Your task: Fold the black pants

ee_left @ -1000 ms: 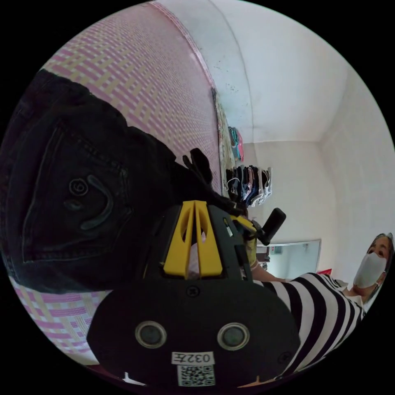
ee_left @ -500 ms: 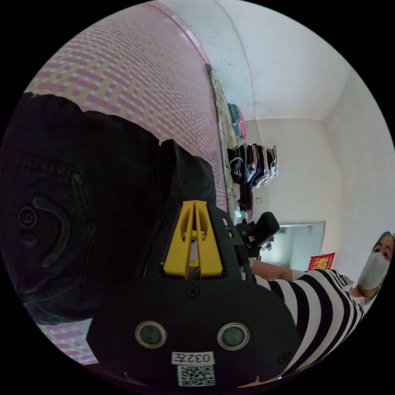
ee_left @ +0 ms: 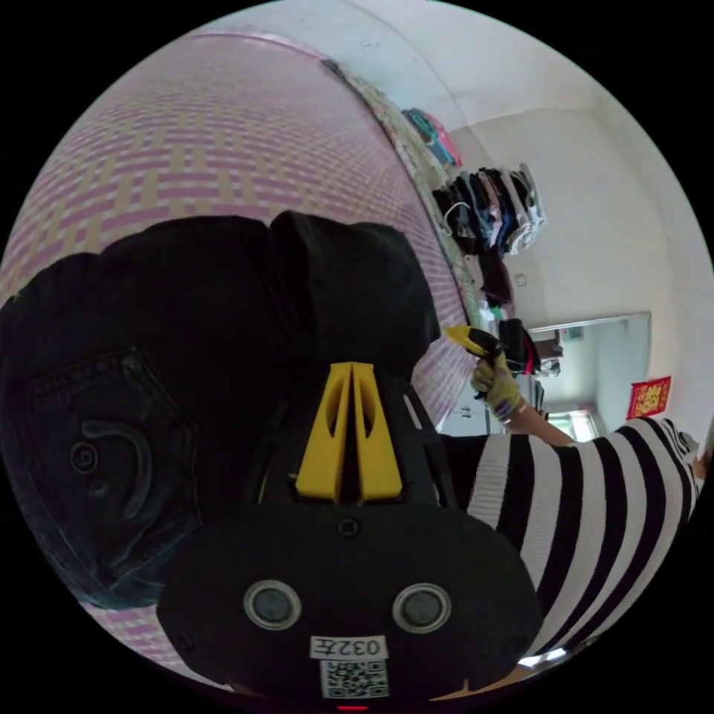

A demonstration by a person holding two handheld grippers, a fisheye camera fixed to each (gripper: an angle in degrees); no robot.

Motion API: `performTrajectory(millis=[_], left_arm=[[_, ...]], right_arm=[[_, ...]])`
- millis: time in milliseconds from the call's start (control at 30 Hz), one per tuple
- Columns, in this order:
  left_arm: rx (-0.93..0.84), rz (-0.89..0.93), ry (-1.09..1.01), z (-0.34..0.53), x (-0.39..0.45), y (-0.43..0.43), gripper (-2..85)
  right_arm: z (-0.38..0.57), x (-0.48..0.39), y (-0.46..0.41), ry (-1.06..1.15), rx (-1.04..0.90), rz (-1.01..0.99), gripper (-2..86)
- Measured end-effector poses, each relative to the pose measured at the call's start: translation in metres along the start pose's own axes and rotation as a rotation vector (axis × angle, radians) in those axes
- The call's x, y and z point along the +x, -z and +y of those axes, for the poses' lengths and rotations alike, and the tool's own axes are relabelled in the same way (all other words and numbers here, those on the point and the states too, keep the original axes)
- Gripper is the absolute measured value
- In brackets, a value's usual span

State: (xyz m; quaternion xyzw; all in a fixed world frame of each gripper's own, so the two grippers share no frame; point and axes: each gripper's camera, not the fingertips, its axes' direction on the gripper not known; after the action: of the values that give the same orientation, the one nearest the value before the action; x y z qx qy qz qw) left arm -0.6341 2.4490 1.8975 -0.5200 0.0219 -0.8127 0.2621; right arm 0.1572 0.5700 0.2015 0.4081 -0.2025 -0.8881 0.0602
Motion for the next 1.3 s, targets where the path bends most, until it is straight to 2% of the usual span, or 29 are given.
performTrajectory(millis=[67, 200, 300, 467, 667, 833, 967, 1033, 1200, 1300], left_arm=[[-0.034, 0.045, -0.037, -0.002, 0.007, -0.011, -0.9], [-0.161, -0.019, -0.135, 0.006, 0.019, -0.042, -0.9], [-0.132, 0.013, -0.122, 0.018, 0.015, -0.046, -0.9], [-0.150, -0.053, -0.181, 0.021, 0.035, -0.055, -0.9], [-0.165, -0.062, -0.112, 0.003, 0.058, -0.068, -0.9], [-0.235, 0.032, -0.102, -0.051, 0.114, -0.136, -0.9], [-0.445, 0.076, -0.234, -0.114, 0.186, -0.211, -0.9], [-0.489, 0.076, -0.247, -0.132, 0.204, -0.225, -0.9], [-0.472, 0.100, -0.274, -0.134, 0.217, -0.207, -0.9], [-0.342, 0.150, -0.272, -0.114, 0.204, -0.149, -0.9]], right_arm=[[-0.007, 0.031, 0.005, -0.077, 0.013, -0.133, 10.8], [-0.022, 0.044, -0.001, -0.052, -0.001, -0.132, 10.1], [-0.030, 0.052, -0.008, -0.017, -0.022, -0.184, 8.5], [-0.041, 0.068, -0.018, -0.001, -0.096, -0.314, 4.5], [-0.048, 0.062, 0.010, 0.031, -0.015, -0.368, 3.1], [-0.051, 0.080, 0.076, 0.038, 0.119, -0.237, 2.8], [-0.043, 0.124, 0.123, -0.087, 0.188, -0.040, 3.0], [-0.038, 0.128, 0.129, -0.108, 0.224, -0.026, 3.1], [-0.043, 0.076, 0.124, 0.027, 0.266, 0.045, 3.2], [-0.056, 0.011, 0.106, 0.203, 0.231, 0.152, 3.3]])
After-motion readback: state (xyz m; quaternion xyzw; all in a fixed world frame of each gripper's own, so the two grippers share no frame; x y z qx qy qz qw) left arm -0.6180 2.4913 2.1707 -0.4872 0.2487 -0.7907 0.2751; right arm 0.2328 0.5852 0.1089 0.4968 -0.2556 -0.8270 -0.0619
